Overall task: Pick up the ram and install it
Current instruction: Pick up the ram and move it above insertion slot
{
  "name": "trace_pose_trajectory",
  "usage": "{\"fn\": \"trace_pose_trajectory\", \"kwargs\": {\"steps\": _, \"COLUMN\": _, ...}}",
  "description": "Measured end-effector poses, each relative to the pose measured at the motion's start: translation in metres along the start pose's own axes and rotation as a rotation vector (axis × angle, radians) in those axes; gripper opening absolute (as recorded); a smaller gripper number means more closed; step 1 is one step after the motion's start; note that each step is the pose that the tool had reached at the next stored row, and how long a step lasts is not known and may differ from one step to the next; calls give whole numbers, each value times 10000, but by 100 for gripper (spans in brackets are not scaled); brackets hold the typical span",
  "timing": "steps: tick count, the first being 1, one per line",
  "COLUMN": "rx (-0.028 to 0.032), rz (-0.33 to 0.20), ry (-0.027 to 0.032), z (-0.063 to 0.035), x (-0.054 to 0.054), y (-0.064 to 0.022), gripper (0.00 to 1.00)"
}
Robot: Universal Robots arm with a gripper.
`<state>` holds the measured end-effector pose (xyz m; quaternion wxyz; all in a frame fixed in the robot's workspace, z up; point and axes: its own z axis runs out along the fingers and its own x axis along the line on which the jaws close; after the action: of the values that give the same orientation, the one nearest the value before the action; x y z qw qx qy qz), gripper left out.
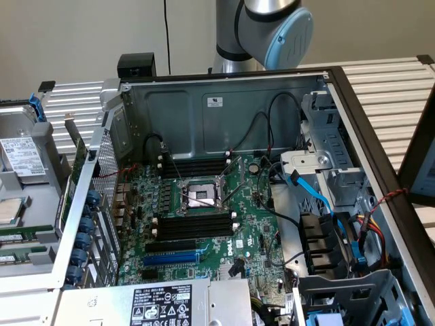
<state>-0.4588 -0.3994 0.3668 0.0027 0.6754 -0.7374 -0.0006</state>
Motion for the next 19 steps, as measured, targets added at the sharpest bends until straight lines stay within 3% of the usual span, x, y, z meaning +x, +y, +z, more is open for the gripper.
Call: {"fn": "trace_pose_trajectory", "kwargs": {"steps": 19, "rx": 55, "rz": -37, "ry": -5, "z": 19, "x": -42, "y": 17, "gripper": 11}}
